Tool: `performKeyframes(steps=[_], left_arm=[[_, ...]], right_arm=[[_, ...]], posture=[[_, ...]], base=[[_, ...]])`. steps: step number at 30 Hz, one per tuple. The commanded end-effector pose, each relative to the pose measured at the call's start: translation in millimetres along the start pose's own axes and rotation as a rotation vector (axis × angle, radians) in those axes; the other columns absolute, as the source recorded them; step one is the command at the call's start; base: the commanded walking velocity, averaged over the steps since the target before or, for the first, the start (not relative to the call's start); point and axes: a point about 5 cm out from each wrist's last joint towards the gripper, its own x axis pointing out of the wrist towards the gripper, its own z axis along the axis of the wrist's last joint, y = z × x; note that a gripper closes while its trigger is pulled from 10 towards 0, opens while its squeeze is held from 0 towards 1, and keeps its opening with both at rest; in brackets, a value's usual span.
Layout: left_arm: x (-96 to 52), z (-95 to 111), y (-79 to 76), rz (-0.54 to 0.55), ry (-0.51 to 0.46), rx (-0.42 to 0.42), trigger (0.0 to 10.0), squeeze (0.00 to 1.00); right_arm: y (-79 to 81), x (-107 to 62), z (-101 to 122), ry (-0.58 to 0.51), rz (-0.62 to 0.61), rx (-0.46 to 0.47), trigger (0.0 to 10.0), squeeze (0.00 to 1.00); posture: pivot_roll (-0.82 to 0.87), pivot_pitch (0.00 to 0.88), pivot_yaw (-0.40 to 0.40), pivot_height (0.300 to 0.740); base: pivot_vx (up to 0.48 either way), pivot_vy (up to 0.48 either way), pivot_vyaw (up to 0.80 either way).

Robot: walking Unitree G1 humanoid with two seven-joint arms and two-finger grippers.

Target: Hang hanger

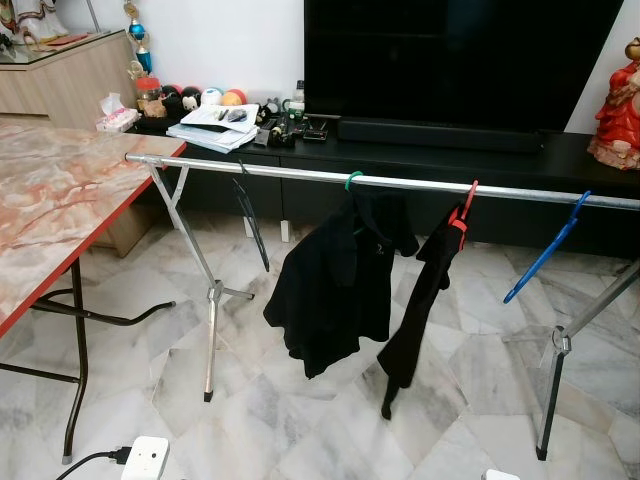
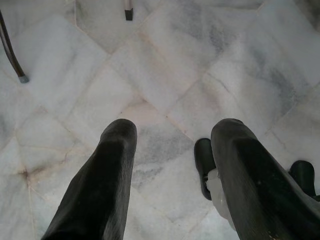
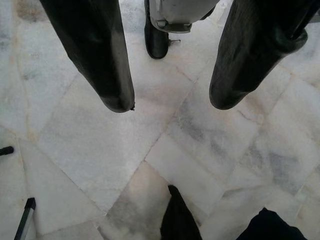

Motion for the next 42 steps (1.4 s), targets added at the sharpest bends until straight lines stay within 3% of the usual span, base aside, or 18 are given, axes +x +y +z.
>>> performKeyframes(steps=[1,12,13,14,16,34,38,42], left_arm=[[-0.4,-1,1.5,0.010,0.003,-0.015,10.0,0.00],[0.3,3,1.2,0.018,-0.023,-0.006,10.0,0.00],[-3.6,-15,0.4,-0.003,0.043,0.009,10.0,0.00],[-9.8,-40,-1.9,-0.036,0.138,0.029,10.0,0.00],[-11.0,-44,-3.3,-0.046,0.158,0.031,10.0,0.00],[-10.4,-42,-2.4,-0.037,0.139,0.026,10.0,0.00],[-8.0,-31,-2.1,-0.021,0.071,-0.011,10.0,0.00],[-6.4,-23,-1.5,-0.007,0.024,-0.020,10.0,0.00]], right_arm=[[2.5,0.4,0,0.003,0.011,-0.007,10.0,0.00],[1.9,0.2,-1,0.001,0.007,-0.006,10.0,0.00],[-0.3,-3.1,-13,0.042,0.013,-0.032,10.0,0.00],[-3.1,-7.7,-29,0.096,0.017,-0.056,10.0,0.00],[-3.2,-8.5,-32,0.106,0.018,-0.061,10.0,0.00],[-1.2,-7.9,-31,0.097,0.014,-0.042,10.0,0.00],[-4.1,-7.2,-25,0.051,-0.005,-0.019,10.0,0.00],[-7.5,-5.1,-7,-0.061,-0.037,0.016,10.0,0.00]], posture=[[0.01,0.016,0.014,0.740],[0.00,0.000,0.000,0.740],[-0.02,0.056,0.015,0.740],[-0.03,0.055,0.020,0.740],[-0.03,0.055,0.020,0.740],[-0.02,0.050,0.019,0.740],[-0.02,0.051,0.017,0.740],[-0.02,0.051,0.017,0.740]], base=[[0.000,0.000,0.00],[0.000,0.000,0.00],[0.000,0.000,0.00],[0.000,0.000,0.00],[0.000,0.000,0.00],[0.000,0.000,0.00],[0.000,0.000,0.00],[0.000,0.000,0.00]])
